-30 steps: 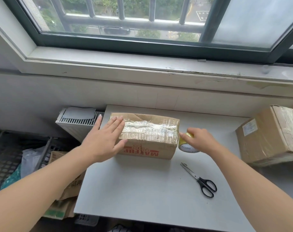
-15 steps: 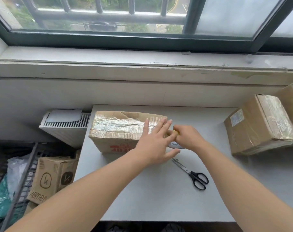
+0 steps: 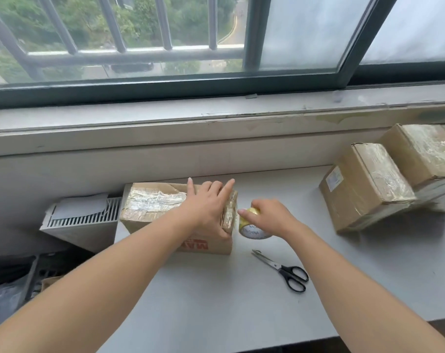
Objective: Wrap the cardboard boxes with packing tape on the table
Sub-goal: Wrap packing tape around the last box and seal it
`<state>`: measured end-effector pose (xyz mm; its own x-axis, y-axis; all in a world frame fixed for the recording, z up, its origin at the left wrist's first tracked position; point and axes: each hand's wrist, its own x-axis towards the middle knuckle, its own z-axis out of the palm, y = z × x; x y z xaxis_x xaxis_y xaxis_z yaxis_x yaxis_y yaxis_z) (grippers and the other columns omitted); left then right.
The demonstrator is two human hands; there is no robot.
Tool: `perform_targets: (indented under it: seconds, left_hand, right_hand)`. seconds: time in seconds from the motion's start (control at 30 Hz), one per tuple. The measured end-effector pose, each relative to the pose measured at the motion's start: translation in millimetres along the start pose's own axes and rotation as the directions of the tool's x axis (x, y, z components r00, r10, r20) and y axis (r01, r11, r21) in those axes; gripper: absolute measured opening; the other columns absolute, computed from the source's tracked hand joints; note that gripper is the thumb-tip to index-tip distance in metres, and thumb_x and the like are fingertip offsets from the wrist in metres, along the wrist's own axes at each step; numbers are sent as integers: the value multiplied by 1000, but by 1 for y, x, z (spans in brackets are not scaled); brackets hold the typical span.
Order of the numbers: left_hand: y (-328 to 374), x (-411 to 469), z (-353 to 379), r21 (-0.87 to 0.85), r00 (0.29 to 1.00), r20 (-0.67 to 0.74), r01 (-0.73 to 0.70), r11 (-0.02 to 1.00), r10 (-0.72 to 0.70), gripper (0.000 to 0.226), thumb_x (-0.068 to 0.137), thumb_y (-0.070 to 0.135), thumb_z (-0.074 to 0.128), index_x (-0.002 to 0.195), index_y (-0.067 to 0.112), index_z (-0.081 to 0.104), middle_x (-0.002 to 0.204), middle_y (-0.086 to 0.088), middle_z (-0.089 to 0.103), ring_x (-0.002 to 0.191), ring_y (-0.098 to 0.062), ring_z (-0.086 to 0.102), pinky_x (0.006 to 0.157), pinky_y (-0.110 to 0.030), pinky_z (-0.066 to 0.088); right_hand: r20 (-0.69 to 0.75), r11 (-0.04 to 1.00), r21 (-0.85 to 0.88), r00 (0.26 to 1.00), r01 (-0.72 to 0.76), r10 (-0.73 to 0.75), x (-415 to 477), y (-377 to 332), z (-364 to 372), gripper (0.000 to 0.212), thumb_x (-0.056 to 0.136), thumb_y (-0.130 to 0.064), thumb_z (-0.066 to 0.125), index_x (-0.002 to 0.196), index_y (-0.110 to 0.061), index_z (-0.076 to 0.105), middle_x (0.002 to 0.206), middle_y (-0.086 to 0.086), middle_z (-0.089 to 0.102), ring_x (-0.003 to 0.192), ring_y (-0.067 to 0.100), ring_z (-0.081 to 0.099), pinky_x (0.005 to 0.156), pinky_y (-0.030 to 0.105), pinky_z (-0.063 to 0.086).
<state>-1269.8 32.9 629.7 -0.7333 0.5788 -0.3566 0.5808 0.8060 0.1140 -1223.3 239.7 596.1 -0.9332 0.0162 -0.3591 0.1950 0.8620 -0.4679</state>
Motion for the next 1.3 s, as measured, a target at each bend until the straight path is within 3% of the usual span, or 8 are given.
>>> perform_targets:
  seconds: [0.2, 0.37, 0.5, 0.67, 0.83, 0.97, 1.1, 1.3]
  left_hand:
    - [-30, -18, -45, -274, 991, -114, -104, 956, 75, 121, 51, 72, 77, 150, 23, 28, 131, 9, 34, 132, -17, 38, 119, -72, 15]
    - [-84, -53, -72, -713, 984, -151, -177, 678, 97, 111, 63, 31, 99, 148, 34, 28, 136, 22, 47, 124, 15, 47, 107, -15, 41]
    - [-116, -62, -50, -812, 992, -78, -123, 570, 103, 119, 58, 38, 100, 150, 46, 25, 150, 19, 44, 143, -3, 40, 122, -41, 35]
    - [-141, -85, -46, -879, 996, 4, -39, 475, 90, 126, 70, 28, 94, 161, 47, 8, 157, 29, 33, 144, 9, 32, 123, -32, 31]
    - [-139, -90, -38, -904, 999, -35, -14, 426, -42, 118, 81, 29, 85, 159, 53, 0, 150, 22, 45, 125, 3, 57, 106, -26, 49]
    - [-137, -88, -19, -963, 973, -143, -96, 251, -178, 104, 81, 42, 87, 159, 50, 18, 146, 23, 53, 122, 2, 61, 106, -30, 51]
    - [-136, -86, -4, -984, 945, -180, -177, 35, -275, 77, 92, 17, 77, 156, 38, 38, 137, 8, 66, 121, -14, 67, 103, -37, 54]
    - [-130, -77, -1, -979, 893, -183, -203, -5, -411, 66, 84, 26, 69, 147, 38, 53, 128, 9, 72, 118, -13, 68, 105, -38, 53]
  right_hand:
    - [-135, 985, 135, 987, 104, -86, -16, -40, -63, 51, 91, -55, 66, 62, -19, 46, 58, -7, 48, 62, 15, 47, 56, 30, 35]
    - [-166, 843, 426, 945, 327, -282, -49, -87, -122, 43, 95, -49, 67, 64, -23, 51, 59, -13, 42, 55, 6, 39, 57, 22, 31]
    - [-29, 824, 435, 921, 362, -389, -52, -127, -113, 37, 87, -57, 65, 66, -28, 57, 64, -7, 47, 60, 12, 44, 60, 28, 34]
    - [-67, 787, 489, 916, 375, -395, -34, -160, -92, 52, 85, -66, 63, 81, -14, 63, 73, 1, 56, 68, 16, 51, 70, 36, 38]
    - [-50, 780, 524, 926, 343, -374, -17, -193, -75, 34, 98, -49, 64, 79, -21, 68, 69, -3, 60, 64, 14, 54, 67, 31, 43]
    - [-50, 787, 519, 931, 333, -360, -7, -206, -64, 39, 98, -51, 63, 85, -15, 70, 73, 2, 62, 67, 16, 56, 67, 34, 44]
    - [-72, 793, 503, 931, 344, -358, -2, -217, -52, 40, 98, -49, 64, 86, -11, 70, 70, 2, 59, 64, 16, 52, 64, 33, 40]
    - [-80, 809, 501, 947, 308, -311, 3, -225, -55, 41, 97, -50, 63, 82, -13, 71, 66, 0, 62, 60, 15, 54, 62, 31, 42]
